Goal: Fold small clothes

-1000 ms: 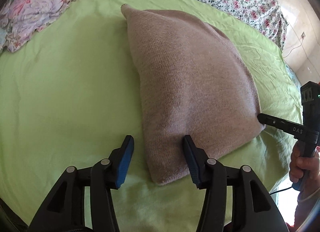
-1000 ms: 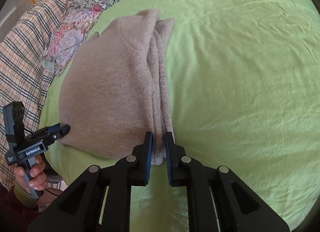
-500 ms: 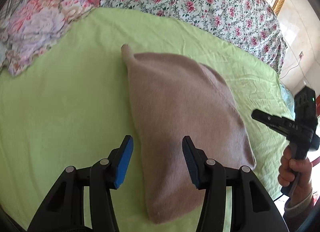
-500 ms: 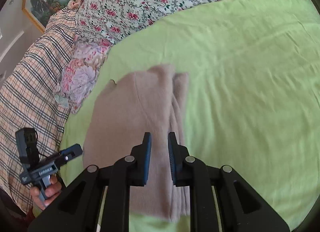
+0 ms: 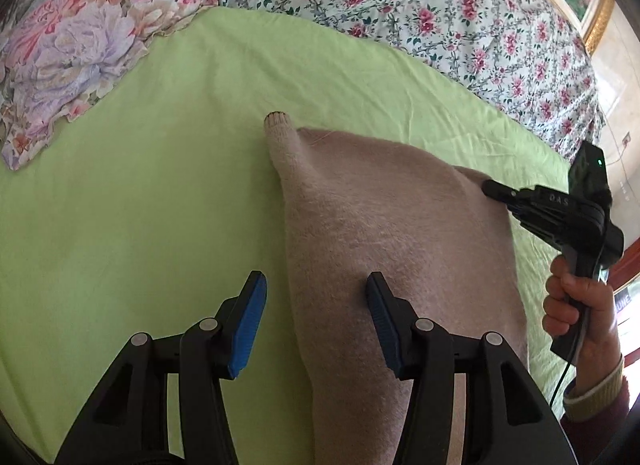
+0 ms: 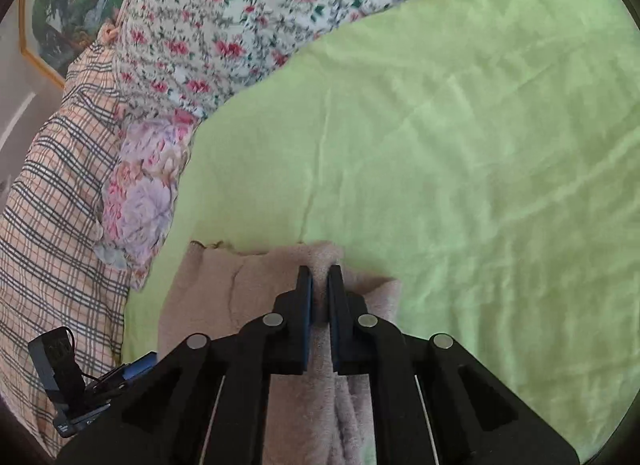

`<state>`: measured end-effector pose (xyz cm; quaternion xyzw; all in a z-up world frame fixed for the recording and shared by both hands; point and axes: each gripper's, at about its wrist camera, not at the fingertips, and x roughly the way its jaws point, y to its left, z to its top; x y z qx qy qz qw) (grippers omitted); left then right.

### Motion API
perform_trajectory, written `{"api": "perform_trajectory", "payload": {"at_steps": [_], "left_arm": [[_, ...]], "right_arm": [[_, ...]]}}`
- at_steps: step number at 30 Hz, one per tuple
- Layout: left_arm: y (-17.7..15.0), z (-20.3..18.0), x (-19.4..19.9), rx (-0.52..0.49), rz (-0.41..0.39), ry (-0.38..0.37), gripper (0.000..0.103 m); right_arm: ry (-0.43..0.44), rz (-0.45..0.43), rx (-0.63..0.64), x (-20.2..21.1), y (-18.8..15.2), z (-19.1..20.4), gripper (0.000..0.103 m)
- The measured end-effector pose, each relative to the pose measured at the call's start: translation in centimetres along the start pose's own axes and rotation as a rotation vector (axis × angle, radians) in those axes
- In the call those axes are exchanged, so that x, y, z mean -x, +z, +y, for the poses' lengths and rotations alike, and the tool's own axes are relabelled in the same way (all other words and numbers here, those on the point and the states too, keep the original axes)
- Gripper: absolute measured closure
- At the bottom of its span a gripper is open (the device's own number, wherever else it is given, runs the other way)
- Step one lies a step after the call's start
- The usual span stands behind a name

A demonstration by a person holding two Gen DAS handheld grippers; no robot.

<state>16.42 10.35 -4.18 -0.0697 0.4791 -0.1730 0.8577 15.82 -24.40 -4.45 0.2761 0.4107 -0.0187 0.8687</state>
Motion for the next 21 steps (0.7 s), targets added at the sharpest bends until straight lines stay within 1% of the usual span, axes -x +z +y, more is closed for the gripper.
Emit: {"api": "perform_trajectory", "payload": {"at_steps": [1,3,4,5,6,8,9,10,12,13,14,16,17,18,19,20,21], "left_arm": [[0.0,0.0,-0.3,0.006,0.006,-0.003,0.049],[0.0,-0.1,-0.8,0.003,0.013,0.003,0.049],[0.0,-0.3,-0.8,-0.003,0.01,0.01,0.049],[0.0,-0.4,-0.7,-0.01,0.007,0.017,0.049],[-0.1,-0.4,-0.5,-0.013,0.005,0.021,0.049],[-0.1,-0.2,-0.4,-0.01,0.006,0.023,0.049],[-0.2,-0.1,-0.3,-0.005,0.007,0.02,0.049],[-0.3,-0.1,-0.3,-0.002,0.007,0.017,0.049],[-0.4,-0.1,-0.2,-0.003,0.006,0.02,0.049],[-0.5,-0.2,-0.2,-0.007,0.004,0.024,0.049],[-0.5,-0.3,-0.2,-0.012,0.004,0.03,0.049],[-0.5,-0.5,-0.3,-0.024,0.003,0.043,0.048],[-0.5,-0.5,-0.3,-0.029,0.004,0.05,0.046],[-0.5,-0.5,-0.3,-0.026,0.007,0.05,0.046],[-0.5,-0.4,-0.1,-0.022,0.01,0.05,0.046],[-0.6,-0.3,0.4,-0.02,0.005,0.052,0.047],[-0.8,-0.3,0.9,-0.024,0.0,0.052,0.048]], "right_arm": [[-0.015,0.016,0.001,-0.5,-0.2,-0.3,0.095],[-0.051,0.084,0.019,-2.1,-0.7,-0.7,0.094],[-0.069,0.084,0.027,-2.1,-0.9,-0.6,0.092],[-0.076,0.068,0.028,-1.7,-0.8,-0.4,0.088],[-0.109,0.031,0.032,-0.4,-0.9,0.1,0.084],[-0.123,-0.03,0.045,1.8,-1.4,1.7,0.084],[-0.087,-0.059,0.059,3.3,-2.0,2.9,0.084],[-0.044,-0.059,0.077,4.2,-2.6,3.9,0.084],[0.026,-0.026,0.116,5.6,-4.7,5.9,0.084],[0.034,-0.005,0.128,5.7,-5.5,6.3,0.084],[0.017,0.02,0.14,5.6,-6.4,6.3,0.084],[-0.106,0.071,0.159,4.3,-7.9,5.2,0.084],[-0.112,0.076,0.146,4.0,-8.1,4.7,0.084],[-0.104,0.07,0.117,4.0,-8.2,3.8,0.085],[-0.117,0.061,0.101,4.4,-8.2,3.5,0.085],[-0.139,0.05,0.097,5.0,-8.2,3.4,0.081],[-0.116,0.031,0.093,6.0,-8.3,3.3,0.081]]}}
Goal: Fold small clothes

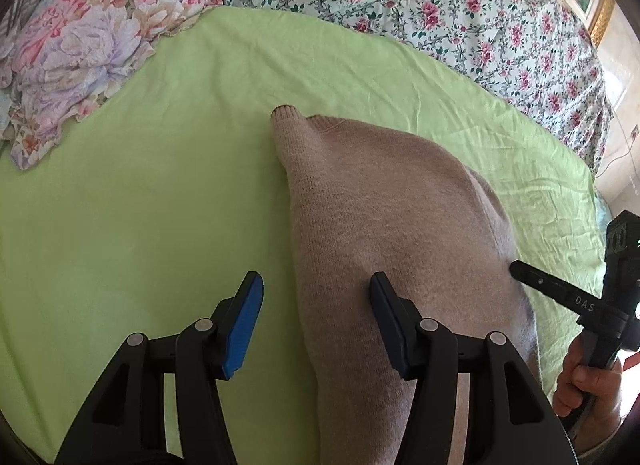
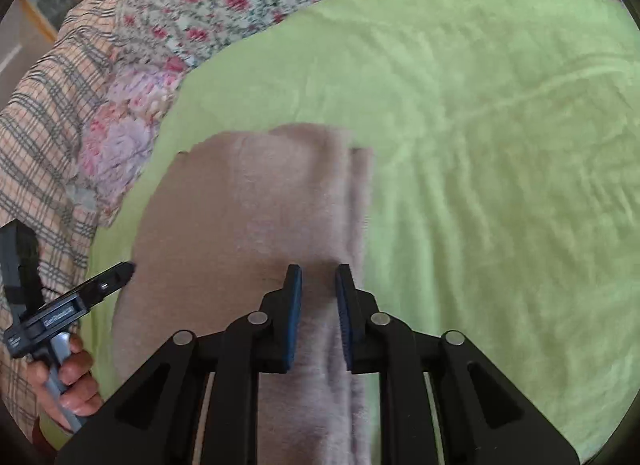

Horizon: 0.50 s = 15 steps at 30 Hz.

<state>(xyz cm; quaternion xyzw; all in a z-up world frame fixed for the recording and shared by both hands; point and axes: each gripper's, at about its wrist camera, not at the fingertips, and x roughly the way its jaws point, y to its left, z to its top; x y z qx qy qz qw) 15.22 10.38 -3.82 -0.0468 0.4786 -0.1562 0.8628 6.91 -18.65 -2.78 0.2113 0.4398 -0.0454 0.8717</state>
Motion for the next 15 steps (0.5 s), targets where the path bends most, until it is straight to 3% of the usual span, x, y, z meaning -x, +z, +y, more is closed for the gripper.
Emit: {"api": "perform_trajectory", "payload": {"at_steps": [5,9,13,15], "left_arm": [[-2.6,-0.3,3.0,-0.028,-0.002,-0.034,0.048],[-6.0,-1.2,4.4,-0.065,0.025,-0.059,0.048],[-9.4,-1.5,4.3,-0.086,0.074,-0.053,0.048],[-10.9,-1.2,3.3,-0.074,0.12,-0.052,0.047]], "right_arm": [[0.056,-0.055,0.042,3.8,-2.4,1.0,0.081],[0.119,-0.04,0.087,5.4,-5.5,1.9,0.081],[0.124,0.029,0.139,4.7,-8.5,2.3,0.081],[0.049,0.076,0.144,3.6,-10.0,1.8,0.081]]}}
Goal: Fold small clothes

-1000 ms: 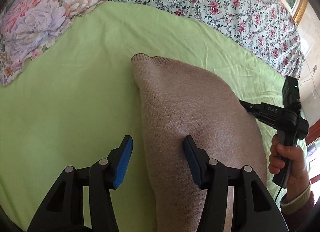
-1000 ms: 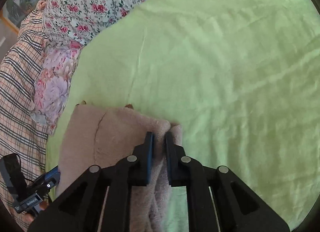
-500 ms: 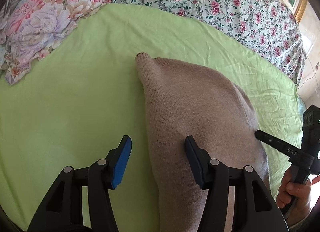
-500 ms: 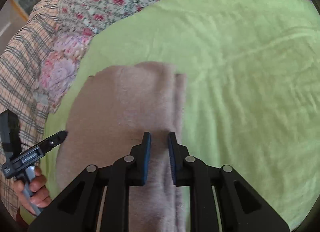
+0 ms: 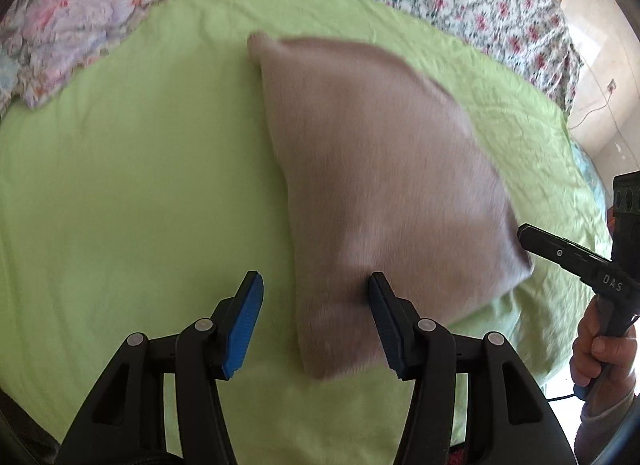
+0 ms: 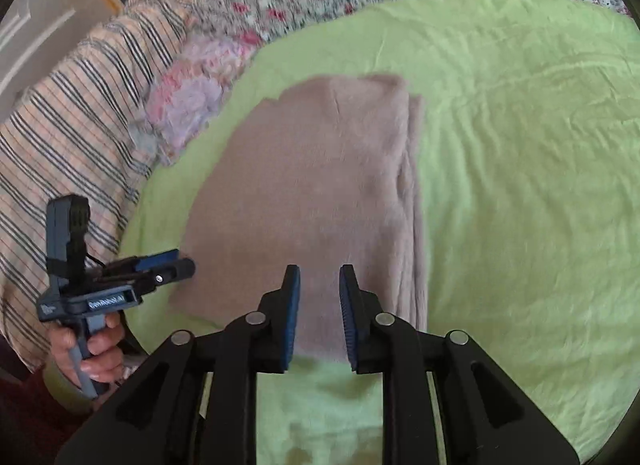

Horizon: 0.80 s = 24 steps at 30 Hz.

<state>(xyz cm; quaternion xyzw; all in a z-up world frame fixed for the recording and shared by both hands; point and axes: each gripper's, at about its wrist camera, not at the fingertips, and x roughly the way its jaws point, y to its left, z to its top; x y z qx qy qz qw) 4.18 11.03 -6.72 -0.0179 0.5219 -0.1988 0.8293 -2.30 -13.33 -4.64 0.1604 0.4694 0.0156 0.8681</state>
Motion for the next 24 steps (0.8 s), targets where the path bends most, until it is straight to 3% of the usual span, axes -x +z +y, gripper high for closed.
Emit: {"api": "perform_trajectory", "payload": {"at_steps": [2,4,19,22,24], "left_arm": [[-1.3,0.1,-0.9,0.009,0.018,-0.001,0.045],[-1.8,0.1,-0.9,0.008,0.007,0.001,0.044],[-3.5,0.3,2.1,-0.007,-0.032,0.033,0.039],[-4.2,0.1,3.0,-0.026,-0.043,0.05,0.036],[-4.6,-0.3,3.5,-0.046,-0.05,0.076,0.032]], "right_arm": [[-0.043,0.039,-0.022,-1.1,-1.1,-0.9,0.081],[-0.01,0.015,-0.064,-1.0,-1.6,-1.8,0.082],[-0.091,-0.034,-0.064,2.6,-3.1,-0.8,0.078],[-0.076,-0.06,-0.043,3.9,-3.5,0.1,0.064],[-0.074,-0.079,-0.008,4.5,-3.9,1.2,0.047]]}}
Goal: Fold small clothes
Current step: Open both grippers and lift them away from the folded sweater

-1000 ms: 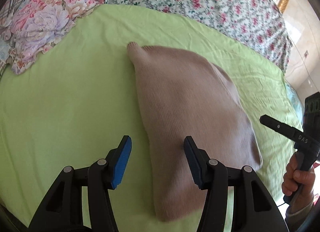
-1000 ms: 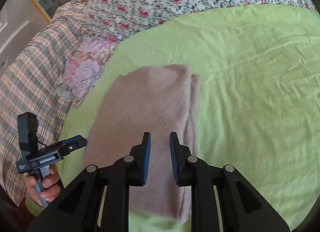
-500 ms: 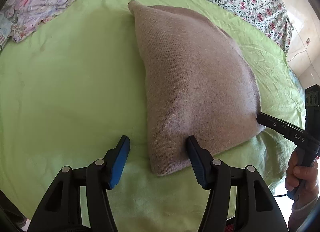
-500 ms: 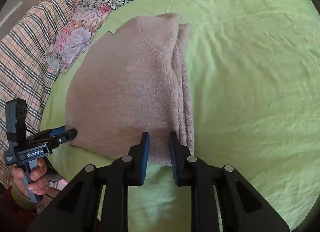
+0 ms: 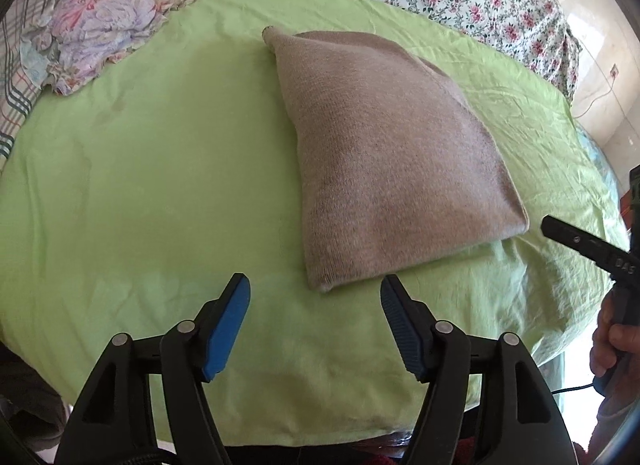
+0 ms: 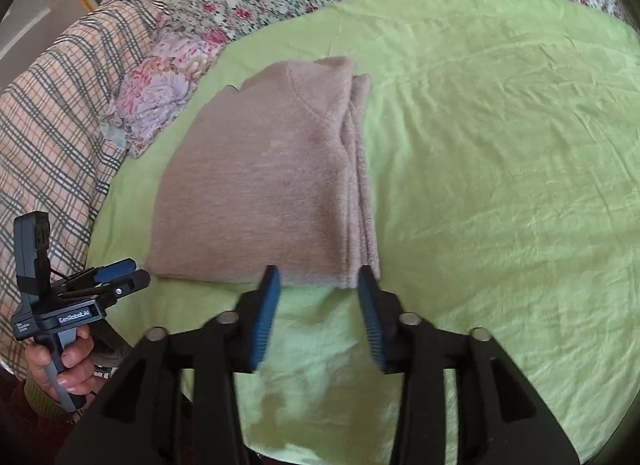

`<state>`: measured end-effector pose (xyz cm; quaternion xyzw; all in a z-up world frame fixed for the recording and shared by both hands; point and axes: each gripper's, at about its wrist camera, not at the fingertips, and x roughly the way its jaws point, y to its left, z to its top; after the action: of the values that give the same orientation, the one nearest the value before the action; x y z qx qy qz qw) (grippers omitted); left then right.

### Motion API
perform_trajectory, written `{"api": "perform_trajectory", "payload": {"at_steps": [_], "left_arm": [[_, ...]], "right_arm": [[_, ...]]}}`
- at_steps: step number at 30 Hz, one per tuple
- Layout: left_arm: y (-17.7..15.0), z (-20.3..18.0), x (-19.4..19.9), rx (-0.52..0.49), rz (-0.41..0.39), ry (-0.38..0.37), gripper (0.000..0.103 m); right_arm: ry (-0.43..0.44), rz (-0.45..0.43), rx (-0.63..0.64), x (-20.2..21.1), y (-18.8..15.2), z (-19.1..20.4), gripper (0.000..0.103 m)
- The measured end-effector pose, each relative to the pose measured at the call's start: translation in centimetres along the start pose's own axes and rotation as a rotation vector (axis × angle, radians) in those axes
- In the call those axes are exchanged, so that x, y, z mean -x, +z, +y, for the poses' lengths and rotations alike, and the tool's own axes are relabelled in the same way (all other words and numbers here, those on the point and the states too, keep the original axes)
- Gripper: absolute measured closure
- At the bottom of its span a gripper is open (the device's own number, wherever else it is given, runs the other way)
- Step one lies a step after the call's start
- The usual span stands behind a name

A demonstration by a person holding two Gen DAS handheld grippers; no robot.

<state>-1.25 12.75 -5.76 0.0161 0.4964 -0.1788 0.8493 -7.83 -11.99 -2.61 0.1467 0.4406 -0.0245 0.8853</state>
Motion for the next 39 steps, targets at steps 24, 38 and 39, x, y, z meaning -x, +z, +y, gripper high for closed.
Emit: {"api": "perform_trajectory", "payload": {"at_steps": [24,38,39], "left_arm": [[-1.2,-0.5,2.3,-0.096,-0.028,0.135,0.02],[2.4,-2.0,1.4,-0.16,-0.035,0.214,0.018],[2.6,-2.1,1.3,-0.163,-0.036,0.215,0.017]], "right_arm": [[-0.019,0.029,0.21,0.1,-2.8,3.7,0.016],[0.004,0.049,0.25,-1.7,-0.1,4.5,0.012],[0.008,0.049,0.245,-1.8,0.1,4.4,0.012]]}}
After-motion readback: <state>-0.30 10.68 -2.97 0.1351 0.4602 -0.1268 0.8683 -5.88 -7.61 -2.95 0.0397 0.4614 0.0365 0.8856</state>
